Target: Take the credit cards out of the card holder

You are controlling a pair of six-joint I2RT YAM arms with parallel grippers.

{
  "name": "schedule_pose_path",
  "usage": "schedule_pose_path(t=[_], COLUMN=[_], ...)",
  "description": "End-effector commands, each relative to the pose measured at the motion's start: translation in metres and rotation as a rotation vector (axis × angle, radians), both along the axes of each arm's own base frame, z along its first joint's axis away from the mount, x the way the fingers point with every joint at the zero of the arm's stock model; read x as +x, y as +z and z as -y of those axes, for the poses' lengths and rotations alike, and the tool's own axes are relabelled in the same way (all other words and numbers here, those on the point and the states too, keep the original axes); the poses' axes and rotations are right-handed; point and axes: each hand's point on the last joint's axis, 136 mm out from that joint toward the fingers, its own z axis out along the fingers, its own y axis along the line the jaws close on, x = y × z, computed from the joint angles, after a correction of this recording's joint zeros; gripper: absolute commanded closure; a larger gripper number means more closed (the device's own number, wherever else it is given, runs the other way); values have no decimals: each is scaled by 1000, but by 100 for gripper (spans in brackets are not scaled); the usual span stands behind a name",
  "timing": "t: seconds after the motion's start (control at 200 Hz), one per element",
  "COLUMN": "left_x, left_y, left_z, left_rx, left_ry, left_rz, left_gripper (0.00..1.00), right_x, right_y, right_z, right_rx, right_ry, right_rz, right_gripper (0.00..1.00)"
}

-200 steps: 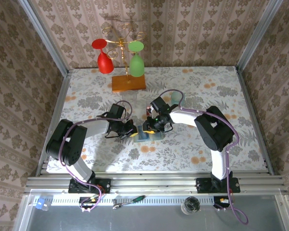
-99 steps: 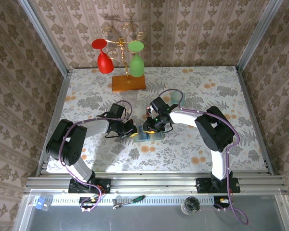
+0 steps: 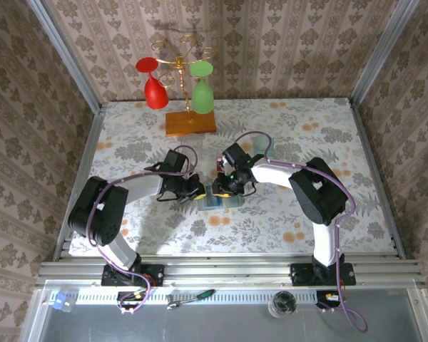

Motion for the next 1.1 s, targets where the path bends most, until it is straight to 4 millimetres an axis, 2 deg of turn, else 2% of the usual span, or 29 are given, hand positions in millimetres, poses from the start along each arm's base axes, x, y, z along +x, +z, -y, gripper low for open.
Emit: schedule_pose_path(t=[0.0,0.635,0.925,1.095], left_x=[3,-4,-5,-6], left_y=[11,-12,-15,-16], left_z=[5,3,2,1], left_rx=[-2,51,64,70], left_ry=[-22,-37,-37,-40], left_rz=[30,-20,-32,-38], left_gripper=[100,100,100,100], right_x=[2,5,2,-2], right_y=[7,26,14,5], right_z=[6,10,23,20], right_rx=[-30,2,-21,2], right_ry=[0,-20,-52,-48], right_rz=[24,63,26,-15], right_gripper=[73,73,72,72])
